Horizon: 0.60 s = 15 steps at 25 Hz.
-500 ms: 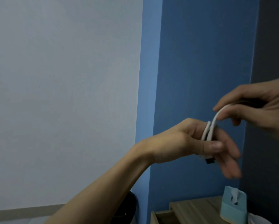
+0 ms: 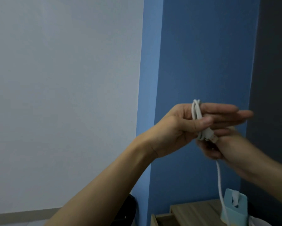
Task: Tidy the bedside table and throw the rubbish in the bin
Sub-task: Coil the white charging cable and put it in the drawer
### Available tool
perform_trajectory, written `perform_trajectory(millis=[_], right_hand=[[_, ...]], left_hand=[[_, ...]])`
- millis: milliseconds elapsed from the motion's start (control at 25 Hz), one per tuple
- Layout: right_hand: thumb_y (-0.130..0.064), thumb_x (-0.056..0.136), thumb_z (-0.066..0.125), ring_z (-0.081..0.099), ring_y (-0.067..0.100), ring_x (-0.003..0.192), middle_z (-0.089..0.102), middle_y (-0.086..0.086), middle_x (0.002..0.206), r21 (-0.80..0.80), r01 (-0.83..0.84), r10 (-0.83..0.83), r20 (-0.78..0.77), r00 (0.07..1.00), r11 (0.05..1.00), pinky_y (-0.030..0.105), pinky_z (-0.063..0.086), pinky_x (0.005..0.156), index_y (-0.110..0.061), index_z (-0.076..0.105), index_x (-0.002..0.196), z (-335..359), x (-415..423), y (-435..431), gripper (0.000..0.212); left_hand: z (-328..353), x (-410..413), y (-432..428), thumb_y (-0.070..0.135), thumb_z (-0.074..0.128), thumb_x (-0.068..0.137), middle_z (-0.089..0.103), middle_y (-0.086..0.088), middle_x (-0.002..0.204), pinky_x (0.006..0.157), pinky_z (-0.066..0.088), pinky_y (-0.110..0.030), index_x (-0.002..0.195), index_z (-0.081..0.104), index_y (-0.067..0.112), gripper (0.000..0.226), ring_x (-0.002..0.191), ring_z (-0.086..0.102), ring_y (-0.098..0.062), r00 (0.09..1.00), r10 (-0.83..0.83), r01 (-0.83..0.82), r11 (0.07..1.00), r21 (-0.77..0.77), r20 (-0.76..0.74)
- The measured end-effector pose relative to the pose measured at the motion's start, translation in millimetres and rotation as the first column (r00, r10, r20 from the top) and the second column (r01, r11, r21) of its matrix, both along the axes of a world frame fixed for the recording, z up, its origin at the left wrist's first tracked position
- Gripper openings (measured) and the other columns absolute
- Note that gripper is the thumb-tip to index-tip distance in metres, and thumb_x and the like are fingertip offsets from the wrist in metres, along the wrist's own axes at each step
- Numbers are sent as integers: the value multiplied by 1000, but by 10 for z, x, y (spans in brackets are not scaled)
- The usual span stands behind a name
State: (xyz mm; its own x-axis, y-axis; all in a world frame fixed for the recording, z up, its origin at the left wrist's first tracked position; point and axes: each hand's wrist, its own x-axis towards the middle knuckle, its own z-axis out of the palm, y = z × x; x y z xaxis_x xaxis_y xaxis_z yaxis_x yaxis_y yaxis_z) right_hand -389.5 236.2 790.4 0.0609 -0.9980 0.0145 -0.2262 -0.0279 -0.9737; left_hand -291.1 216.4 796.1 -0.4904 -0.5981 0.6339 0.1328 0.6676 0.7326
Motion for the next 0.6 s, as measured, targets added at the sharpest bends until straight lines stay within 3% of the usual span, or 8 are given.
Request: perform_trajectory(millis=[40,80,160,280,360,480,560,600], right_hand=[[-11,96,40,46,7,43,64,6,58,-63,-451,455,84,887,890,21,40,39,-17,65,72,-74,-193,78,35],[-13,94,45,33,7,32,55,3,47,-281,-520,539,-11,842,807,18,28,33,-11,61,66,-238,-243,-314,32],[-17,90,49,26,6,25,50,3,44,-297,-601,627,-9,779,742,14,21,32,-15,69,69,-267,-412,-510,30],[-12,92,48,30,6,23,51,3,43,-222,-750,733,-169,659,623,14,23,30,-21,68,102,-365,-380,-469,24],[-17,94,48,38,5,26,53,2,39,-285,-769,640,-433,635,572,9,29,35,-23,67,101,-337,-455,-405,22],[-41,86,45,49,1,36,57,-8,42,-543,-759,211,-745,633,359,9,36,44,-17,70,73,-216,-599,-344,37],[-49,78,44,47,3,36,52,-6,40,-657,-721,-73,-748,659,220,14,36,40,-23,65,59,-132,-697,-357,38],[-51,78,46,45,5,35,46,-5,36,-674,-713,-131,-738,662,194,16,34,38,-28,63,57,-59,-734,-359,36]], left_hand=[[-14,13,-7,-8,25,93,28,-42,141,105,39,-30,134,28,-19,43,133,33,-43,999,34,-34,999,-7,-4],[-30,28,-19,-7,26,94,31,-36,142,108,37,-31,135,30,-17,42,135,33,-39,997,78,-78,997,-16,-11],[-38,68,-54,-3,31,96,40,-26,142,111,34,-34,135,37,-11,40,135,40,-29,984,173,-174,984,-32,-34],[1,123,-111,4,40,93,51,-18,137,110,36,-35,128,50,-1,37,127,50,-17,940,319,-327,944,-53,-120],[-4,158,-142,9,45,90,57,-14,133,107,39,-36,120,57,9,32,124,54,-14,901,415,-424,903,-61,-129],[-119,193,-173,9,48,92,64,-10,125,96,45,-32,116,61,9,27,119,58,-17,822,565,-550,821,-151,78],[-231,201,-158,11,47,94,70,-4,105,85,45,-25,106,66,9,23,101,64,-14,797,563,-539,826,-164,217],[-272,193,-131,17,46,94,69,3,89,79,43,-23,94,69,16,24,86,62,-9,805,528,-513,848,-130,271]])
